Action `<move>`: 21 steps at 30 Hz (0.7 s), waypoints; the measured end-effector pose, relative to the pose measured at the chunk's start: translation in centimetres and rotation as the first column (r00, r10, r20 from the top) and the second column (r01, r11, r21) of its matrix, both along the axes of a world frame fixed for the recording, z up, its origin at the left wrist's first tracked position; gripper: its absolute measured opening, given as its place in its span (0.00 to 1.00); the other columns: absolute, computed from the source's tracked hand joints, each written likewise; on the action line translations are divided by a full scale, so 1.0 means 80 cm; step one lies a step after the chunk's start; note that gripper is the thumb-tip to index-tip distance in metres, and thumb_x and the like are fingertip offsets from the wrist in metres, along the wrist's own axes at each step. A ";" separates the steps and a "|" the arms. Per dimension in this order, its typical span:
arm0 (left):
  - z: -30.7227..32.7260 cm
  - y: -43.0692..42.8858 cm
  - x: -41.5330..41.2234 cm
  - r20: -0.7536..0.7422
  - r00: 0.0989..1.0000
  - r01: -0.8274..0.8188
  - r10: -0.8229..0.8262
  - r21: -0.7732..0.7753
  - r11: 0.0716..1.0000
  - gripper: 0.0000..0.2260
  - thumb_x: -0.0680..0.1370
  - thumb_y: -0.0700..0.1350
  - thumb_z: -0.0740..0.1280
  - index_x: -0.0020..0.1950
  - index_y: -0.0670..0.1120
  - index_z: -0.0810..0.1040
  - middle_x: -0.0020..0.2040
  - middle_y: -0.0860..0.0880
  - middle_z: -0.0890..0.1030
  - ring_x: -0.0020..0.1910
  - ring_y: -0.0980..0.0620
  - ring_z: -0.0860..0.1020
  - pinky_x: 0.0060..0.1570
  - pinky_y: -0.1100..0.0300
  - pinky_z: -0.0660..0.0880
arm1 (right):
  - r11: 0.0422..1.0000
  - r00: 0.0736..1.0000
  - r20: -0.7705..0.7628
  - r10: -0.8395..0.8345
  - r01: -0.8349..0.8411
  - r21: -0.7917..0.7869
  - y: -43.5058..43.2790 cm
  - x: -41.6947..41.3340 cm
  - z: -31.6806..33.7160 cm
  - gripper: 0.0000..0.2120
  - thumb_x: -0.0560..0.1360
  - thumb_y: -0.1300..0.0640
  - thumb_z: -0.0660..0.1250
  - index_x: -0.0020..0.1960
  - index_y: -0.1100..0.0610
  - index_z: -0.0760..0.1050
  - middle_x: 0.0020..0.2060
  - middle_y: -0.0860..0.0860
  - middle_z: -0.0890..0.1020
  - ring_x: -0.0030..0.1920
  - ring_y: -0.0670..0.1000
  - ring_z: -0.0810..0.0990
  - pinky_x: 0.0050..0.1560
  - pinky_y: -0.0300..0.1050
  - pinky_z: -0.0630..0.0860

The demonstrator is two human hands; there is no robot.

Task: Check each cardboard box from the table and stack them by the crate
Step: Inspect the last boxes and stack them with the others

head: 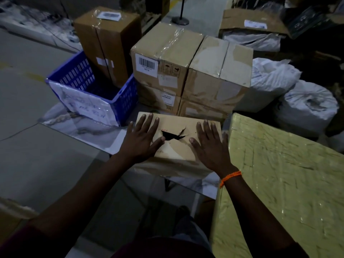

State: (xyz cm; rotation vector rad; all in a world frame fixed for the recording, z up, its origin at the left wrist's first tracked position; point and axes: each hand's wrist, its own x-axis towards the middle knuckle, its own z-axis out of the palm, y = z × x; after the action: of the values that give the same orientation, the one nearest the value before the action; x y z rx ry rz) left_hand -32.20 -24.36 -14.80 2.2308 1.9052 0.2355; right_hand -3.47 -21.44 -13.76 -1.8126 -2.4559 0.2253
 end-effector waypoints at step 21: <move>0.022 -0.032 0.006 0.677 0.664 -0.413 0.319 -0.024 0.910 0.38 0.75 0.61 0.72 0.77 0.44 0.62 0.70 0.41 0.75 0.66 0.43 0.75 0.56 0.57 0.69 | 0.800 0.409 -0.706 -0.578 0.454 -0.393 -0.023 0.010 0.015 0.46 0.70 0.23 0.64 0.76 0.54 0.67 0.66 0.54 0.79 0.63 0.58 0.79 0.61 0.56 0.78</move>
State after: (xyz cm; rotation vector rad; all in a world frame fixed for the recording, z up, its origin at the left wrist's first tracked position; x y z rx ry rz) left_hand -31.71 -26.89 -13.02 1.4520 1.8931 1.0984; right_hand -2.68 -23.29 -12.59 -1.8236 -1.1903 0.9470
